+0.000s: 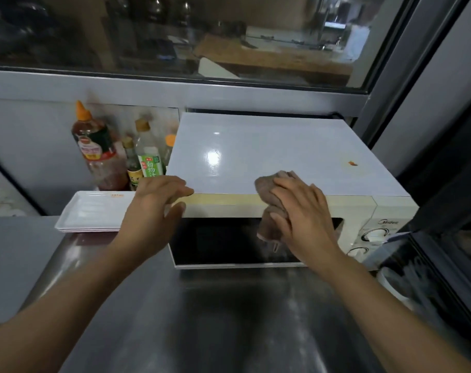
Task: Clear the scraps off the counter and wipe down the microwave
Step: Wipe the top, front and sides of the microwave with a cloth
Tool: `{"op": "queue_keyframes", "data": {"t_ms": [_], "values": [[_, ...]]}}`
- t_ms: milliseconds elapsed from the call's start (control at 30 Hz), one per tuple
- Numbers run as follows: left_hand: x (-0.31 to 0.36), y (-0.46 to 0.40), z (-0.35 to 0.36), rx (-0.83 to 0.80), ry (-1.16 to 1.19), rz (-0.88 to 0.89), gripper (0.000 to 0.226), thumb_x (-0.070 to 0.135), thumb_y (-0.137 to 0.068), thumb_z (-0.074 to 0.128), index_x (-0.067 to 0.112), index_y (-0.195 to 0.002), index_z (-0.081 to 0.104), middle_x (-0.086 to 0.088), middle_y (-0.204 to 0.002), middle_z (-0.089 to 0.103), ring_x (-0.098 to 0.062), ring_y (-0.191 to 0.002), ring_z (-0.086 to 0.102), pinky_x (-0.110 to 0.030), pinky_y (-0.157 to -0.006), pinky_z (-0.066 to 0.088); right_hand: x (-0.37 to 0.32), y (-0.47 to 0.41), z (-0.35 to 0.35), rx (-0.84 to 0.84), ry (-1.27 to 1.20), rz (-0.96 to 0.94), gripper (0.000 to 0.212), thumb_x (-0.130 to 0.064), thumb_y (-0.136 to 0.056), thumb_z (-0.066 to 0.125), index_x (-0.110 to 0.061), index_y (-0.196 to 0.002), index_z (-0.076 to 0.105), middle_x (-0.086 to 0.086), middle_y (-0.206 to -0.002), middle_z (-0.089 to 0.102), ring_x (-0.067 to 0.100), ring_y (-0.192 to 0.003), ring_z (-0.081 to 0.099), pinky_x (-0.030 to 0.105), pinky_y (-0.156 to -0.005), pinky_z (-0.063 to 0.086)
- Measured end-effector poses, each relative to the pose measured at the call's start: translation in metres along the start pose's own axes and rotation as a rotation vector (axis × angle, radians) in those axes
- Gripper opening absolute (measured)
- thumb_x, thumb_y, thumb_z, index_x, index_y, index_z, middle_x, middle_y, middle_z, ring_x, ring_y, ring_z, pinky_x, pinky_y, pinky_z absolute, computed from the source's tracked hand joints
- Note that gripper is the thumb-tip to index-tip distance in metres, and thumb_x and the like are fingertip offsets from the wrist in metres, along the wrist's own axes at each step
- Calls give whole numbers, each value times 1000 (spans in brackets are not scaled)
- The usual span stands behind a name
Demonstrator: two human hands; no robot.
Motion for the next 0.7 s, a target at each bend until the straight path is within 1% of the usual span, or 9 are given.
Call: {"op": "queue_keyframes", "data": {"t_ms": [100,167,200,267,367,467,567,633,700], "values": [[-1,-2,3,-13,6,10,26,1,-84,62,10,-107,69,-6,-116,64,-27,-115,49,-30,-94,31,-29,-8,9,4,-27,-17,40,-19,-89,56,-14,-129,53,4,-143,44,27,-139,33,45,-108,25],[-1,-2,3,-21,13,34,26,0,-83,63,10,-106,69,-6,-115,64,-29,-114,49,-33,-93,33,-31,-9,10,-18,-17,-58,40,-20,-89,57,-14,-129,54,4,-144,45,25,-138,35,46,-108,25],[-1,-2,3,-17,17,44,26,0,-83,63,9,-106,69,-7,-114,65,-29,-113,50,-32,-92,32,-23,-7,9,-31,2,-61,41,-22,-89,59,-15,-129,54,3,-145,44,23,-138,34,46,-109,23],[-2,-2,3,-8,34,52,25,-1,-83,64,9,-105,70,-7,-112,65,-29,-111,51,-28,-91,30,5,1,1,-43,23,-7,41,-24,-90,59,-16,-130,53,1,-146,41,21,-139,32,46,-111,19],[-4,-2,4,20,69,33,25,-3,-82,63,8,-104,70,-7,-111,64,-30,-111,49,-27,-89,28,22,8,-8,3,-4,56,40,-19,-89,60,-14,-128,53,4,-144,43,24,-139,32,48,-112,21],[-6,-2,5,32,80,18,27,-4,-82,62,9,-104,69,-7,-112,63,-30,-111,47,-25,-88,27,-6,-1,0,41,-42,42,38,-19,-87,60,-13,-125,56,5,-141,47,29,-136,36,48,-109,24],[-8,-2,7,34,58,-14,27,1,-84,61,12,-107,68,-5,-116,61,-25,-112,43,-22,-87,25,-26,-8,9,8,-50,-35,39,-20,-87,60,-15,-126,55,3,-141,47,27,-136,36,46,-109,24],[-10,-2,5,26,45,-27,27,5,-86,61,16,-110,68,-2,-119,61,-22,-115,42,-25,-90,27,-12,-5,4,-30,-8,-55,41,-23,-87,62,-17,-127,54,1,-142,46,25,-135,37,46,-110,22],[-11,-1,4,4,33,-18,30,6,-86,62,19,-113,67,1,-123,60,-20,-118,42,-28,-93,31,15,1,-6,-48,30,6,41,-27,-88,61,-17,-127,54,0,-143,44,25,-134,39,47,-111,19]]}}
Point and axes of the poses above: each hand's wrist, its own y-axis away from the middle knuckle, its own z-axis out of the palm, x = y × z, the point moved 9 cm from there along -y, towards the middle knuckle
